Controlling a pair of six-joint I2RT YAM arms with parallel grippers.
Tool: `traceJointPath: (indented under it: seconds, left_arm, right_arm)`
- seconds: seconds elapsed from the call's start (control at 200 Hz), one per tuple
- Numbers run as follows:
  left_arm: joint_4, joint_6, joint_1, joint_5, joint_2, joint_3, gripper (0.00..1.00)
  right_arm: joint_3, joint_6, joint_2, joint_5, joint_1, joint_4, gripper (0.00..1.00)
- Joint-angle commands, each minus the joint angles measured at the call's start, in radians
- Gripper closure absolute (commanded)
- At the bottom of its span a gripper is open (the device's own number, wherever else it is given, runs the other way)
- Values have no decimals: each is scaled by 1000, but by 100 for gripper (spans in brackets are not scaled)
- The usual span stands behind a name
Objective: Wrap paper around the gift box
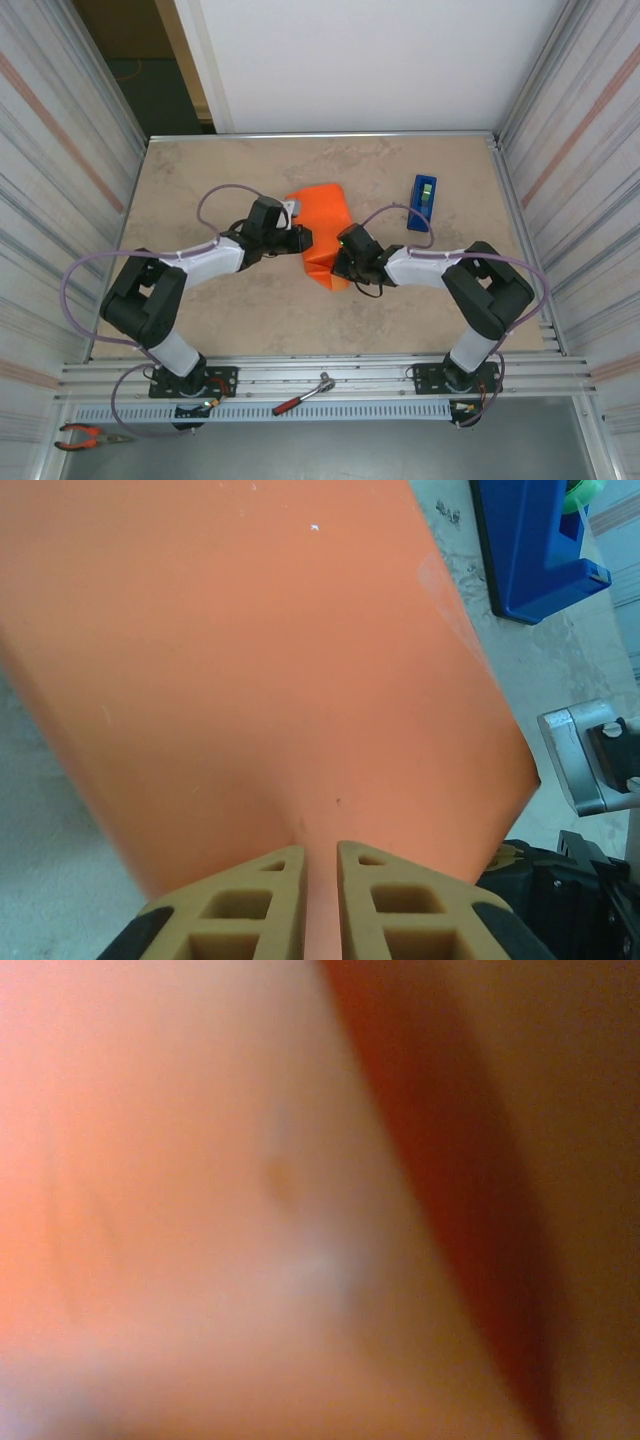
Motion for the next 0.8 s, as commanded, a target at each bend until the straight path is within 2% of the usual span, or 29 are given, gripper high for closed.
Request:
traceJointPath:
  seconds: [0.0, 0.16, 0.311, 0.386, 0.481, 0.536, 0.636, 0.717, 0.792]
  left_arm:
    - [-51, -25, -9, -36, -62, -17, 83]
    - [-119, 9, 0, -103, -143, 0, 78]
    - [-157, 25, 28, -117, -230, -22, 70]
    - [-182, 36, 33, -126, -270, -41, 65]
    - [-207, 43, 34, -135, -314, -73, 58]
    - [-212, 38, 34, -136, -330, -94, 56]
    - [-204, 22, 34, -137, -350, -134, 55]
    - [-191, 8, 35, -132, -356, -155, 55]
    - [-192, 5, 34, -130, -357, -160, 55]
  right_arm:
    - [-25, -31, -70, -1, -10, -50, 100]
    - [-80, -16, -162, 7, 1, -94, 100]
    - [-147, 19, -248, 29, 16, -141, 99]
    - [-177, 45, -283, 49, 25, -164, 84]
    - [-205, 66, -314, 66, 29, -172, 51]
    - [-211, 72, -318, 71, 30, -174, 44]
    - [-197, 70, -301, 69, 31, -169, 46]
    - [-177, 58, -286, 70, 30, -167, 59]
    - [-149, 43, -271, 74, 26, -163, 76]
